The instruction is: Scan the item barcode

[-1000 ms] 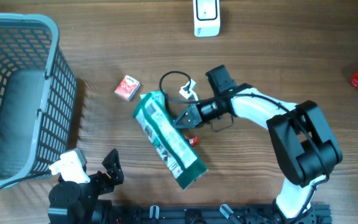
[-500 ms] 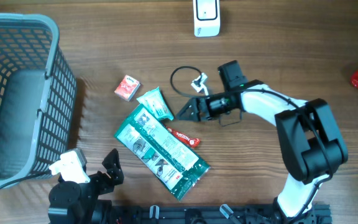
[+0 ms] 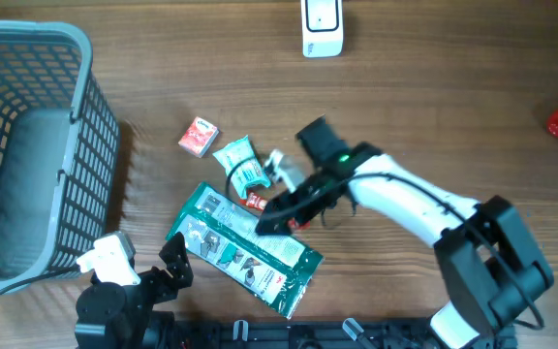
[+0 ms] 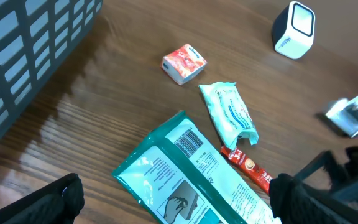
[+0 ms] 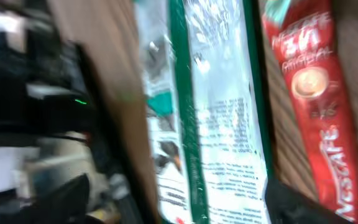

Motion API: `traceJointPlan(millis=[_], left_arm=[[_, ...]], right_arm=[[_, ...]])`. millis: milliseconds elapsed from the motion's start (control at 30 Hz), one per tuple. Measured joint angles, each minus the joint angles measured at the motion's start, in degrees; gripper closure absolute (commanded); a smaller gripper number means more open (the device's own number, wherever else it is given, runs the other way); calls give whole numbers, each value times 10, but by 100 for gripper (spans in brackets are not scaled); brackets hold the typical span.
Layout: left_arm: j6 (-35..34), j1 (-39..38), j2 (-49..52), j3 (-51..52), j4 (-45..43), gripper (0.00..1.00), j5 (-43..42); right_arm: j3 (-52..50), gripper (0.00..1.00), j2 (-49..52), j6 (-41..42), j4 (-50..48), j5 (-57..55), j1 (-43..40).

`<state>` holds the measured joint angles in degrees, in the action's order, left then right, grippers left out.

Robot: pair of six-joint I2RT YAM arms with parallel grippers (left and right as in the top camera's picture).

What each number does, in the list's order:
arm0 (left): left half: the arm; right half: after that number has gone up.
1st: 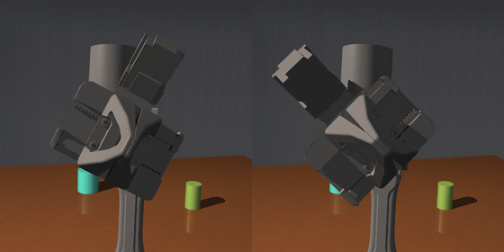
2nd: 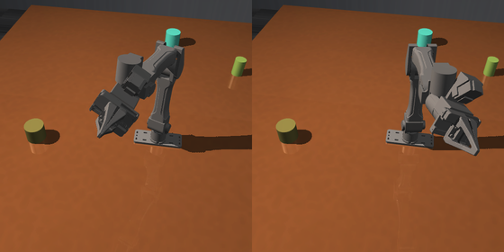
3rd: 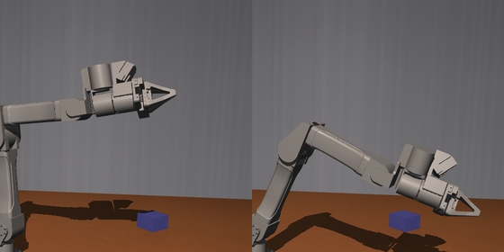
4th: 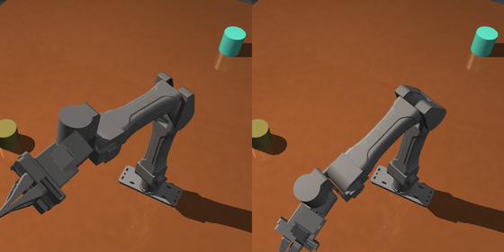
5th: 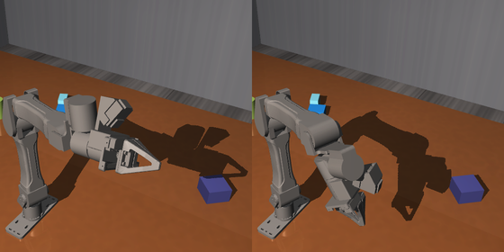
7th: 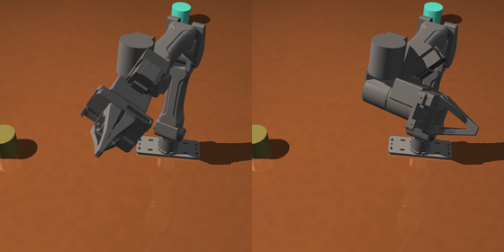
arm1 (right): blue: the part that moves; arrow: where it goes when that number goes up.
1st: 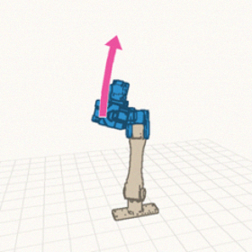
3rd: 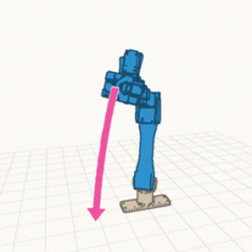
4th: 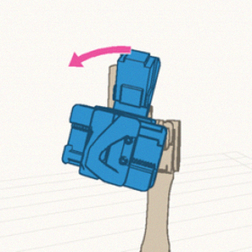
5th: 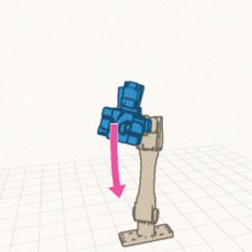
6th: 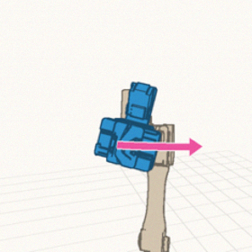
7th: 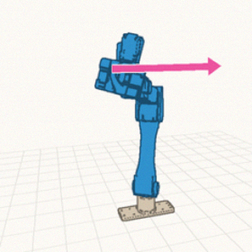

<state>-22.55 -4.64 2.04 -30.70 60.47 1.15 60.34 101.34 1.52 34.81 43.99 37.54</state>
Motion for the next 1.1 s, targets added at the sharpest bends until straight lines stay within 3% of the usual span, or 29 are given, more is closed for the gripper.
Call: traceJointPlan(millis=[233,400,633,833,1100], left_arm=[[0,0,0,0,0,0,0],[0,0,0,0,0,0,0],[0,0,0,0,0,0,0],[0,0,0,0,0,0,0],[0,0,0,0,0,0,0]], right_arm=[[0,0,0,37,15,-202,82],[4,0,27,43,20,-288,85],[26,0,46,38,36,-297,85],[85,0,68,33,156,-306,85],[96,0,54,29,119,-256,92]])
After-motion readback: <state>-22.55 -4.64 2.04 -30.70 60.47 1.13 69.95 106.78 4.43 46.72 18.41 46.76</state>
